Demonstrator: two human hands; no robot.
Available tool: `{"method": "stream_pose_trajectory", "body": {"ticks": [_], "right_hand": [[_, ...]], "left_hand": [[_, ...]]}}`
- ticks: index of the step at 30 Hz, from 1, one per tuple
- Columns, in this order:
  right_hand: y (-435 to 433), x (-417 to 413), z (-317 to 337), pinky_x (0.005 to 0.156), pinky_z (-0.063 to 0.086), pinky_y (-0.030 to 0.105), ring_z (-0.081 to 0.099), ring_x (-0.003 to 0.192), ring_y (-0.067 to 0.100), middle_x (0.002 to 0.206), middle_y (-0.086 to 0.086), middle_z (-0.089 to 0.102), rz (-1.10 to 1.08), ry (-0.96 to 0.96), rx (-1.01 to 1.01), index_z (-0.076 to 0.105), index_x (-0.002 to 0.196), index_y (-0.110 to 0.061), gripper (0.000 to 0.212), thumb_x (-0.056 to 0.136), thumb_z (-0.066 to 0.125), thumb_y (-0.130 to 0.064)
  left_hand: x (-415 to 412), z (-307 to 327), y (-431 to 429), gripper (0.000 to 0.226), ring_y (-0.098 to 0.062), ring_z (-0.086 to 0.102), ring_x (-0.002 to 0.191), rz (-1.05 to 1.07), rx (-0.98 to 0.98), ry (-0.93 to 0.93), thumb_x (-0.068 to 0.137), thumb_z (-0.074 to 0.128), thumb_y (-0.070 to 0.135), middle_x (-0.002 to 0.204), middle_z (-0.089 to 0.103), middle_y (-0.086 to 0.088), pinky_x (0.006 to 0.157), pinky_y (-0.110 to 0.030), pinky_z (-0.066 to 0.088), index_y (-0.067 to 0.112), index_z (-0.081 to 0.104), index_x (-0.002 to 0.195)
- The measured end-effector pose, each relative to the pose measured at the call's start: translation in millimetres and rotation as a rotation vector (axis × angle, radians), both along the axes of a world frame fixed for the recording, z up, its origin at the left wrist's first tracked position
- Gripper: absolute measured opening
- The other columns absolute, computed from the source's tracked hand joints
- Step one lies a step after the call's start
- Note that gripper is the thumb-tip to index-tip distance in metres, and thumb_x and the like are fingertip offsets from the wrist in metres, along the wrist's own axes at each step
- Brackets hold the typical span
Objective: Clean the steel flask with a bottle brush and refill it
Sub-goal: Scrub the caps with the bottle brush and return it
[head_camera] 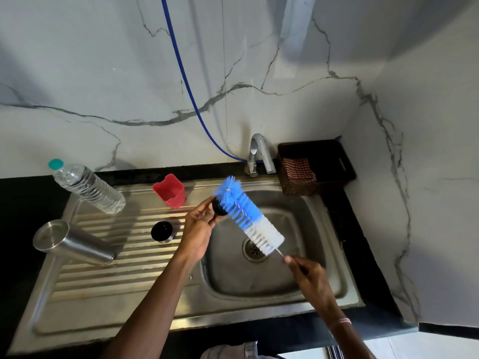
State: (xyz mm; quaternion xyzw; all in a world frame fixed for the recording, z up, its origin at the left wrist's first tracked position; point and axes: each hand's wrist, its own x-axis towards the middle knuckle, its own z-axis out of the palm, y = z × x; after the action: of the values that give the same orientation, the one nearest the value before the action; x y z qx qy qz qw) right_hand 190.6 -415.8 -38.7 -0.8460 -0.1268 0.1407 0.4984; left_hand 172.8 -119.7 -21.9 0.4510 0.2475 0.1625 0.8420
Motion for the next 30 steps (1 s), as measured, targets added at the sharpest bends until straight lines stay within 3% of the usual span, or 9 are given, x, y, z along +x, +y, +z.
{"method": "stream_pose_trajectory", "body": {"ticks": [4,8,11,13,18,22,25,27,30], "right_hand": [[21,9,5,0.055,0.033,0.025,0.037,0.053,0.003,0.054,-0.015,0.043,0.014,-0.028,0.039,0.077,0.085,-0.029,0.029,0.098,0.06,-0.049],[-3,-3,-9,0.055,0.036,0.021,0.044,0.054,0.001,0.056,-0.018,0.054,0.008,-0.008,0.015,0.077,0.086,-0.033,0.04,0.09,0.056,-0.068],[-15,-11,-16,0.061,0.044,0.027,0.053,0.062,-0.001,0.068,-0.015,0.066,0.036,0.007,-0.039,0.077,0.087,-0.034,0.038,0.093,0.057,-0.066],[-6,-7,-9,0.058,0.041,0.027,0.047,0.058,0.0,0.06,-0.013,0.058,0.006,0.009,-0.033,0.077,0.086,-0.034,0.024,0.094,0.062,-0.052],[20,8,12,0.052,0.03,0.018,0.036,0.05,0.003,0.05,-0.016,0.042,-0.003,-0.013,-0.023,0.078,0.082,-0.029,0.024,0.098,0.064,-0.04],[-4,-4,-3,0.051,0.028,0.017,0.033,0.052,0.002,0.053,-0.013,0.039,0.001,0.087,0.113,0.079,0.084,-0.025,0.042,0.089,0.061,-0.064],[-25,-15,-13,0.051,0.027,0.023,0.032,0.054,0.01,0.056,-0.009,0.036,0.063,0.156,0.117,0.079,0.086,-0.018,0.056,0.085,0.06,-0.07],[-24,-15,-11,0.051,0.024,0.025,0.029,0.054,0.013,0.057,-0.005,0.032,0.086,0.174,0.114,0.079,0.087,-0.017,0.052,0.088,0.061,-0.065],[-5,-2,1,0.048,0.024,0.017,0.027,0.051,0.008,0.056,-0.009,0.03,0.075,0.18,0.137,0.078,0.085,-0.015,0.033,0.101,0.061,-0.039]], "left_hand": [[2,4,-11,0.033,-0.018,0.074,0.104,-0.014,-0.066,-0.013,0.104,0.041,-0.006,0.11,0.078,-0.004,0.086,-0.028,0.06,0.005,0.068,0.118],[3,13,-1,0.039,-0.015,0.076,0.097,0.116,-0.161,-0.024,0.106,0.042,-0.003,0.102,0.08,-0.003,0.078,-0.026,0.061,0.01,0.078,0.102],[1,13,3,0.03,-0.012,0.076,0.095,0.14,-0.139,-0.002,0.106,0.042,-0.002,0.099,0.08,0.0,0.076,-0.022,0.06,0.009,0.07,0.109],[1,9,-2,0.035,-0.014,0.075,0.1,0.102,-0.122,0.009,0.106,0.041,-0.002,0.104,0.08,-0.002,0.08,-0.024,0.06,0.011,0.073,0.109],[3,0,-18,0.041,-0.014,0.073,0.105,0.008,-0.091,0.049,0.103,0.039,-0.011,0.109,0.078,0.0,0.091,-0.029,0.06,0.012,0.073,0.111],[3,4,-5,0.05,-0.018,0.074,0.102,0.044,-0.212,0.033,0.097,0.043,-0.017,0.108,0.078,-0.007,0.081,-0.026,0.061,0.013,0.082,0.097],[1,9,4,0.04,-0.022,0.075,0.098,0.021,-0.252,0.02,0.094,0.047,-0.018,0.107,0.078,-0.012,0.077,-0.026,0.061,0.005,0.077,0.105],[1,13,1,0.038,-0.02,0.076,0.094,-0.043,-0.238,0.046,0.094,0.045,-0.019,0.103,0.079,-0.012,0.074,-0.026,0.062,0.001,0.074,0.107],[1,13,-14,0.05,-0.019,0.076,0.091,-0.163,-0.198,0.127,0.096,0.042,-0.019,0.097,0.08,-0.01,0.075,-0.027,0.062,0.008,0.083,0.09]]}}
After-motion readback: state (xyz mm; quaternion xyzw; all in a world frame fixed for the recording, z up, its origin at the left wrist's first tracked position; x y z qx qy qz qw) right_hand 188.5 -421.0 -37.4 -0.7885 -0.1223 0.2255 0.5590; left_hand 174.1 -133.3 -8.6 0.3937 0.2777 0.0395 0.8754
